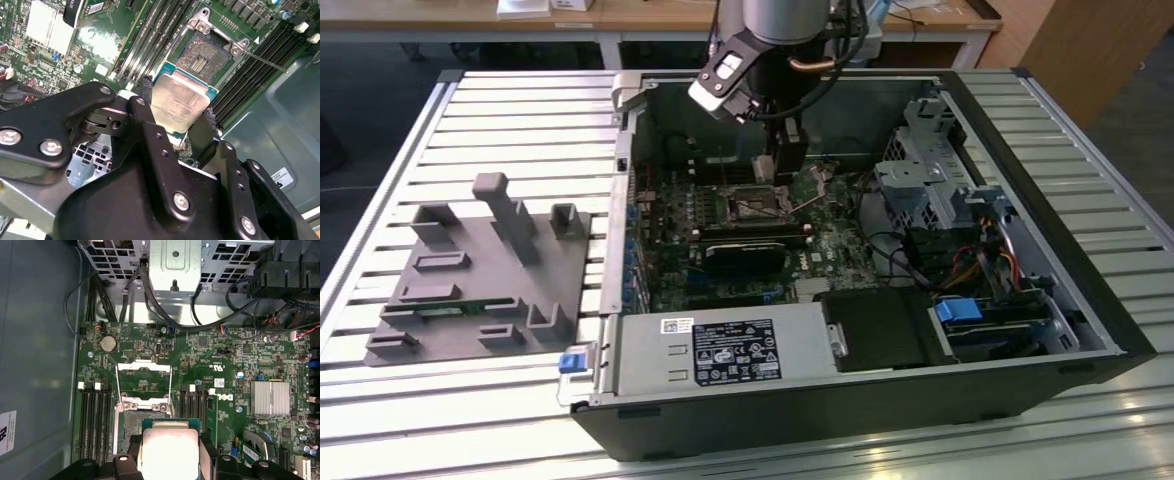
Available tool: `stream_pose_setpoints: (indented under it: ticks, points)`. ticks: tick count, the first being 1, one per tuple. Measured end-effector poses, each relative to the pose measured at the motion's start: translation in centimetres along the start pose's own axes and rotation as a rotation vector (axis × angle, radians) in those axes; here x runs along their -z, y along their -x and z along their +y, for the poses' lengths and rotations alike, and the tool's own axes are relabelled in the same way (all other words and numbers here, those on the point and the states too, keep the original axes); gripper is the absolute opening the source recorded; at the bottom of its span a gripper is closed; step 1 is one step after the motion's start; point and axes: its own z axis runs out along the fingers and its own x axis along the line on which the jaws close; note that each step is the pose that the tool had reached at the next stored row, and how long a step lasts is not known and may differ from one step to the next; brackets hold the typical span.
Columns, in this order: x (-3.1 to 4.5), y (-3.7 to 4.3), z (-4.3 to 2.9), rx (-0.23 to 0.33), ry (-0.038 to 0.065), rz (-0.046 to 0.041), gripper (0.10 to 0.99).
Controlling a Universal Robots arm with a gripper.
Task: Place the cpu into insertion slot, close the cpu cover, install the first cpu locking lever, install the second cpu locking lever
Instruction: 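Place the cpu into insertion slot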
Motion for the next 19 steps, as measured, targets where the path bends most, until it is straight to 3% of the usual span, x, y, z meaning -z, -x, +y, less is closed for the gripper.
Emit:
stream_pose_setpoints:
  ticks: [12,19]
  points:
    - [-0.44,0.00,-0.04,0.015,0.000,0.0012,0.537]
    - [-1.12,-0.30,-0.08,0.026,0.000,0.0021,0.537]
